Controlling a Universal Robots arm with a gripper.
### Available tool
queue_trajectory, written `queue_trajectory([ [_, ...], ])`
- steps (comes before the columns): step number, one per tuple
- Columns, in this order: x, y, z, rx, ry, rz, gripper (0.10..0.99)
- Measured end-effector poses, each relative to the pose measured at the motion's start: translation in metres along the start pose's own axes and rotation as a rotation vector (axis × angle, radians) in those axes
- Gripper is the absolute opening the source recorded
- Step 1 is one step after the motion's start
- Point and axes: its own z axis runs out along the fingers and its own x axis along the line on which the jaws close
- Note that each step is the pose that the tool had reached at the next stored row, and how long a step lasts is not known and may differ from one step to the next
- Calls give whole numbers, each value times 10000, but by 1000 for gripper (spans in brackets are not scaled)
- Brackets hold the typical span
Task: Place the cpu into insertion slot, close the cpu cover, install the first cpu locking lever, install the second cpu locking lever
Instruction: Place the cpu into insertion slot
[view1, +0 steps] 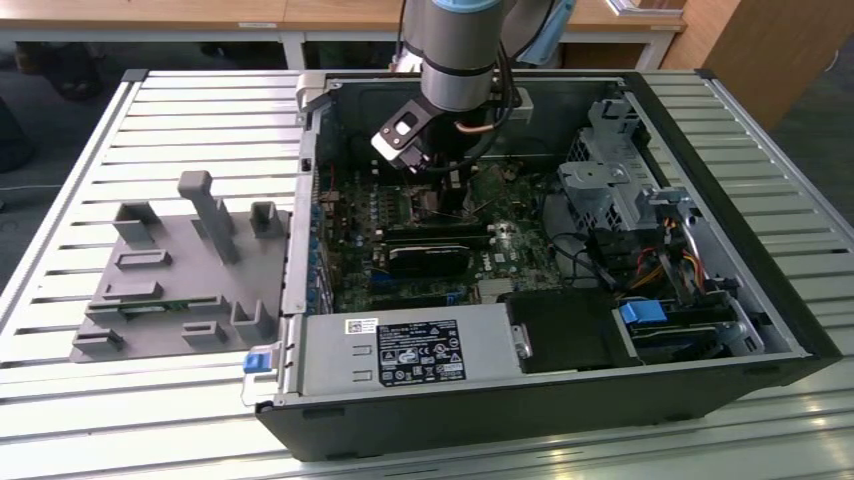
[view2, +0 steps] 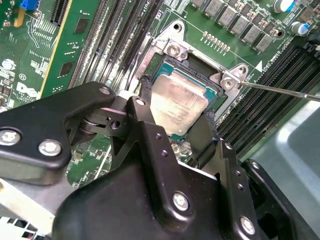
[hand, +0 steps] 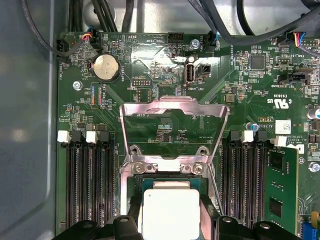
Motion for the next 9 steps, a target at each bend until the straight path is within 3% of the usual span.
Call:
queue_trajectory([
  [4,0,0,1,-1,1,0,545],
  [5,0,0,1,0,1,0,612],
  [9,13,0,2,0,5,1,612],
])
